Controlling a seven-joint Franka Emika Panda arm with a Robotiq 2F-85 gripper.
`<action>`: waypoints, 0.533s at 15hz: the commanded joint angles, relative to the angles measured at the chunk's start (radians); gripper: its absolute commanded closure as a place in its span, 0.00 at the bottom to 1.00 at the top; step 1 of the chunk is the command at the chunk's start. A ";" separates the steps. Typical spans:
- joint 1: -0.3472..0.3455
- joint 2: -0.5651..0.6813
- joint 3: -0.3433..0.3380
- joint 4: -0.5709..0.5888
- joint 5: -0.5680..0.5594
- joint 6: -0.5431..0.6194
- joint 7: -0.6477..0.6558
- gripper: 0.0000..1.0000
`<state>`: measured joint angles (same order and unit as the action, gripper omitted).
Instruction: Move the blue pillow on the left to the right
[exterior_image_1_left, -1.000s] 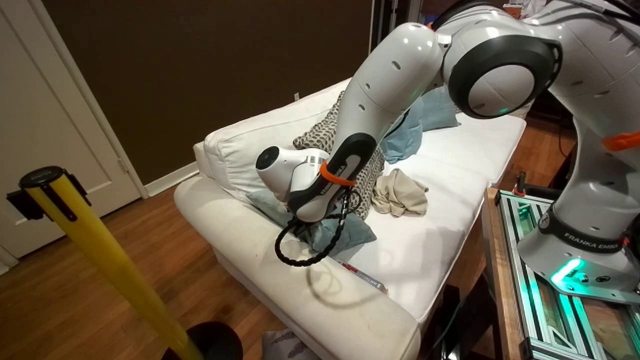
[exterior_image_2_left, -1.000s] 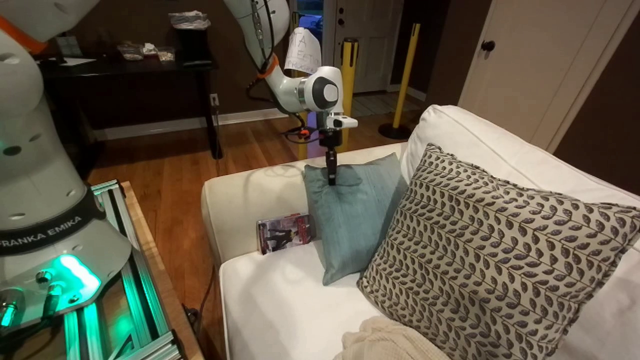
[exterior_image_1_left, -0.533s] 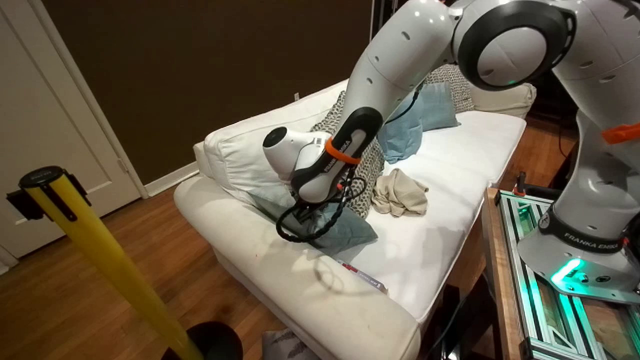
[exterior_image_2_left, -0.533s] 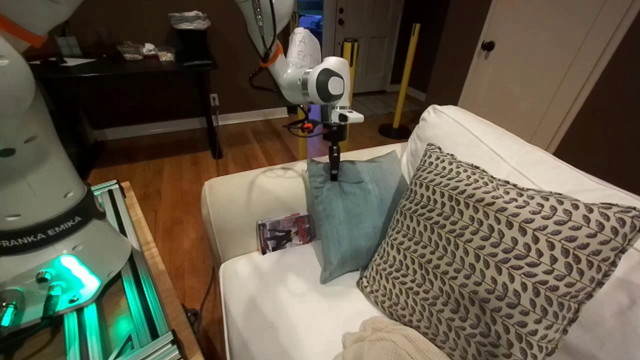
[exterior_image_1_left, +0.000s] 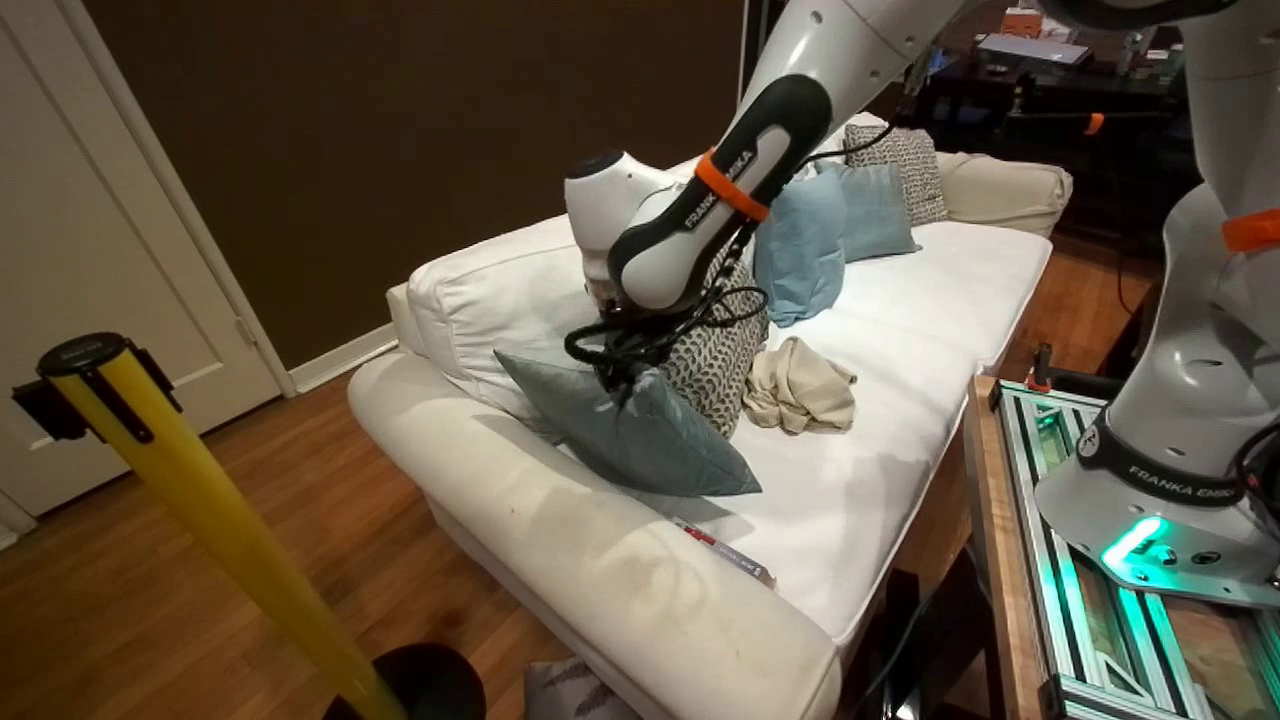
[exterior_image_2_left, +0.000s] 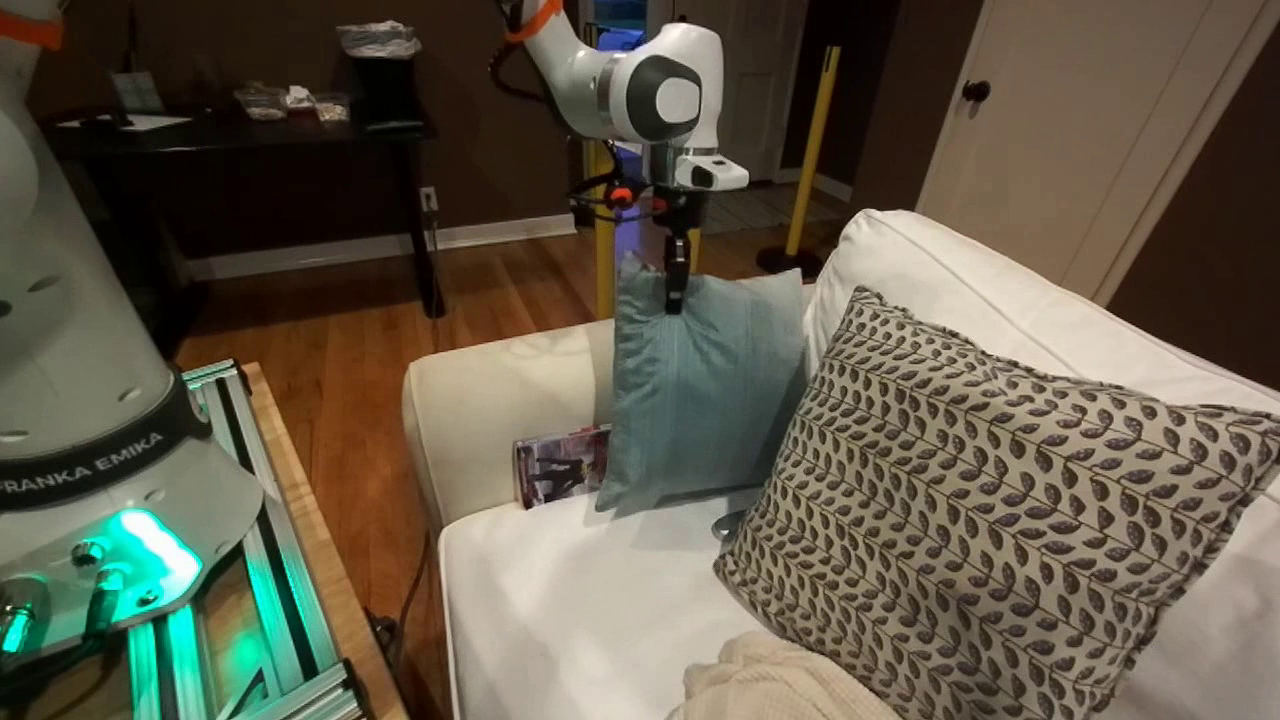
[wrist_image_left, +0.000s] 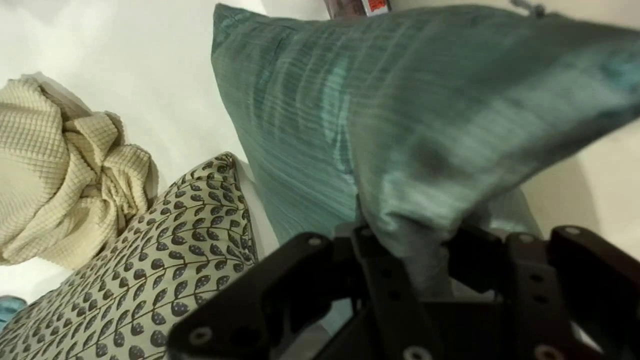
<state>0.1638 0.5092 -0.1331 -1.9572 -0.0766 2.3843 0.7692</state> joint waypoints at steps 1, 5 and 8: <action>-0.017 -0.234 0.026 -0.165 0.034 -0.005 -0.027 0.95; -0.041 -0.424 0.039 -0.269 0.066 -0.013 -0.016 0.95; -0.081 -0.539 0.038 -0.341 0.122 0.006 0.074 0.95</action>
<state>0.1305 0.1247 -0.1108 -2.1921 0.0013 2.3801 0.7836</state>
